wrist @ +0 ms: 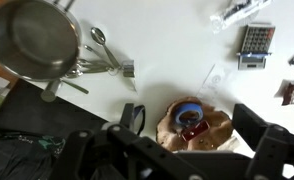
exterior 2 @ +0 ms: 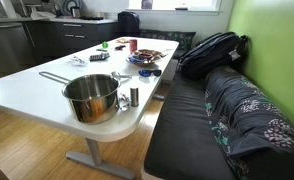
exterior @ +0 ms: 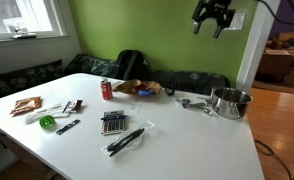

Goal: Move the wooden plate to the left

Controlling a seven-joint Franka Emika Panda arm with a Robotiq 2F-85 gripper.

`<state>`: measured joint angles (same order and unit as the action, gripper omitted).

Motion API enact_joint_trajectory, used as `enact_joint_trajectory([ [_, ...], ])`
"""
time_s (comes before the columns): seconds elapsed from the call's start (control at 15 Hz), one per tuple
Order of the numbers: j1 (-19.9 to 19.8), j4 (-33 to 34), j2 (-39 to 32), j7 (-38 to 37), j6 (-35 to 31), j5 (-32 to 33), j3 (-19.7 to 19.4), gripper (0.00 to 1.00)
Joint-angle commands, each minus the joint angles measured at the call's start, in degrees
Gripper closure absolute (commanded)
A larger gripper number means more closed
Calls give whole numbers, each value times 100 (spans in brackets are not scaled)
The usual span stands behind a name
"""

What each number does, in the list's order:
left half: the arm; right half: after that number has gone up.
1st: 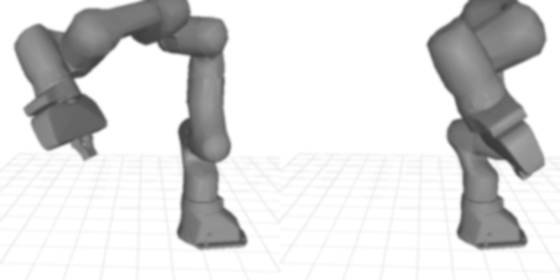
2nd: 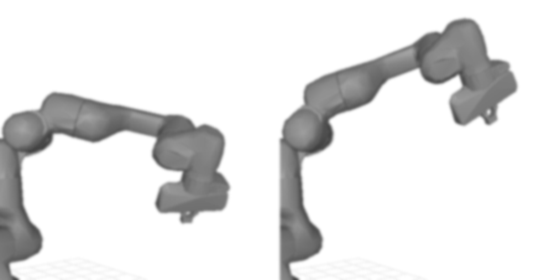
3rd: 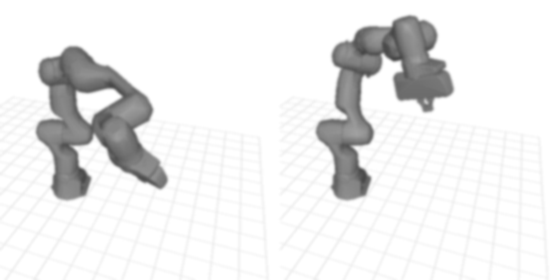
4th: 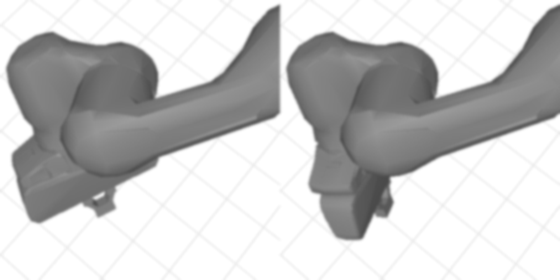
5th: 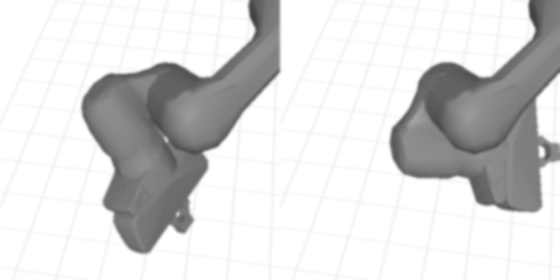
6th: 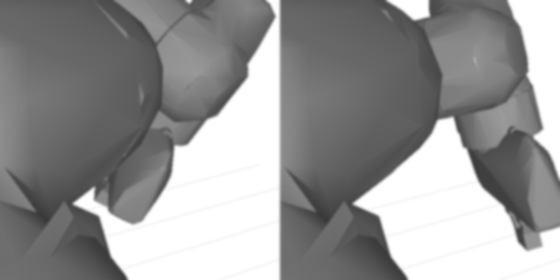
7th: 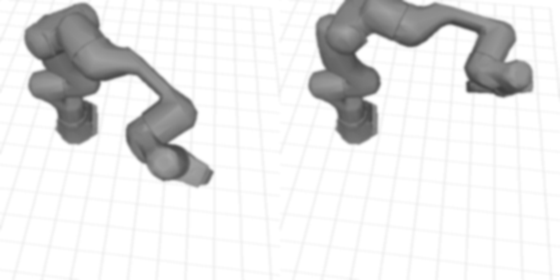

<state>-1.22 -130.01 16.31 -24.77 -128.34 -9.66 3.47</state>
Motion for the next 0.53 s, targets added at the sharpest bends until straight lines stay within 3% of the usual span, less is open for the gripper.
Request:
enact_joint_trajectory([
  [0.0,-55,658,-1430,-861,-1392,20,144,0],
  [0.13,-79,1065,-2201,-1597,-2058,653,81,0],
  [0.33,77,1922,-3235,-2760,-1897,1698,-522,0],
  [0.4,142,1237,-2556,-2164,-2049,1193,-381,0],
  [0.47,157,1485,-2872,-2362,-2050,1367,-530,0],
])
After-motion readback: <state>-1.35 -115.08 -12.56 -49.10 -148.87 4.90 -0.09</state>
